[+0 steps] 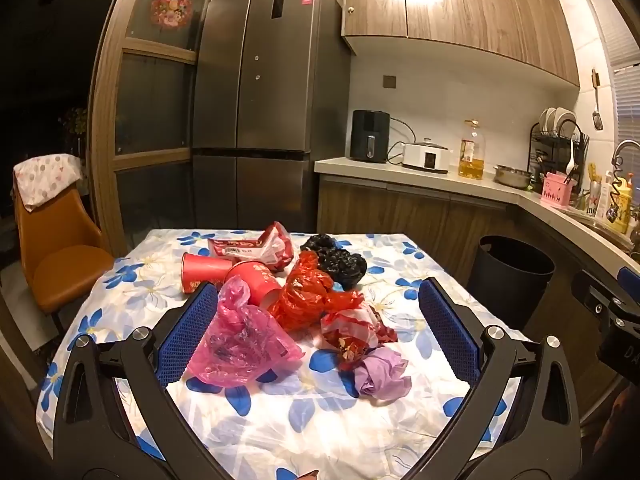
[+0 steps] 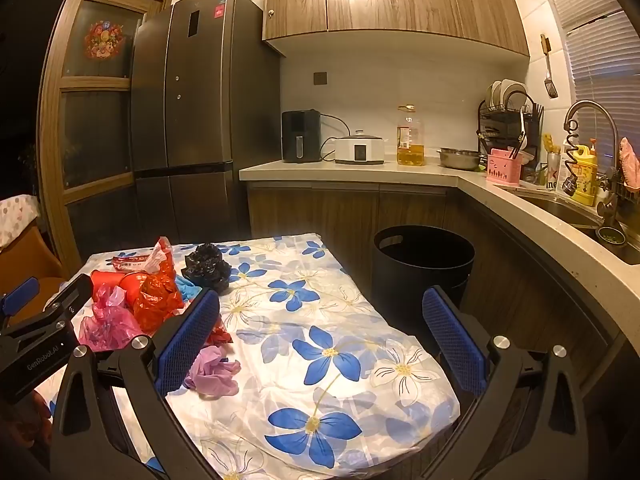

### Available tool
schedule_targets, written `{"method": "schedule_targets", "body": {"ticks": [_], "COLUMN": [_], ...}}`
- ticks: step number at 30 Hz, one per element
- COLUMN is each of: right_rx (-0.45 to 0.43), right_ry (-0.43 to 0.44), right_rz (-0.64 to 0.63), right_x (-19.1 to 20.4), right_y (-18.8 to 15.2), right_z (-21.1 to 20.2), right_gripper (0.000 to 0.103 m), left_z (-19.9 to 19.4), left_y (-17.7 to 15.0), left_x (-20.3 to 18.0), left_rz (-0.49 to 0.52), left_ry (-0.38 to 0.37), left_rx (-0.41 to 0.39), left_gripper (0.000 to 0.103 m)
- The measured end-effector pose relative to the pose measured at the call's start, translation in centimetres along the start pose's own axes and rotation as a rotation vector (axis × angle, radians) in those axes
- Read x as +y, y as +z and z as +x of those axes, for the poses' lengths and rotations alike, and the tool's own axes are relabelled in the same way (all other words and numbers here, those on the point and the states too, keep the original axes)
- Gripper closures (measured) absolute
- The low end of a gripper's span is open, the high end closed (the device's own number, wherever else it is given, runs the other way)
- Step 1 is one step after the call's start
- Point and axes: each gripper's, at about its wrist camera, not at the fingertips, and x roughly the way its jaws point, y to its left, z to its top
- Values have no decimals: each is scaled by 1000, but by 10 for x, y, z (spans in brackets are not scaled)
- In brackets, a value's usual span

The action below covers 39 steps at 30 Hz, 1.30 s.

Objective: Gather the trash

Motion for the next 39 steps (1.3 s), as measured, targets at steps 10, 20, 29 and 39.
{"method": "schedule_targets", "body": {"ticks": [10,20,29,39], "right_rx": [-1,-2,-1,-2], "right_ry": [0,0,-1,-1], "right_rz": [2,3,4,5], "right_x": [-1,-2,-3,-3], "right_y": [1,2,2,1], "right_z": [-1,-2,-2,-2], "right_gripper": [4,4,4,4], "left_z": [0,0,-1,0], "left_y": [0,-1,-2,-2], "left_x": [0,-1,-2,-3], "left_rz": [2,4,5,6], "left_ry": [-2,-4,-5,-3], "left_rx": [-1,-1,-1,0], "left_gripper": [3,3,3,3]}}
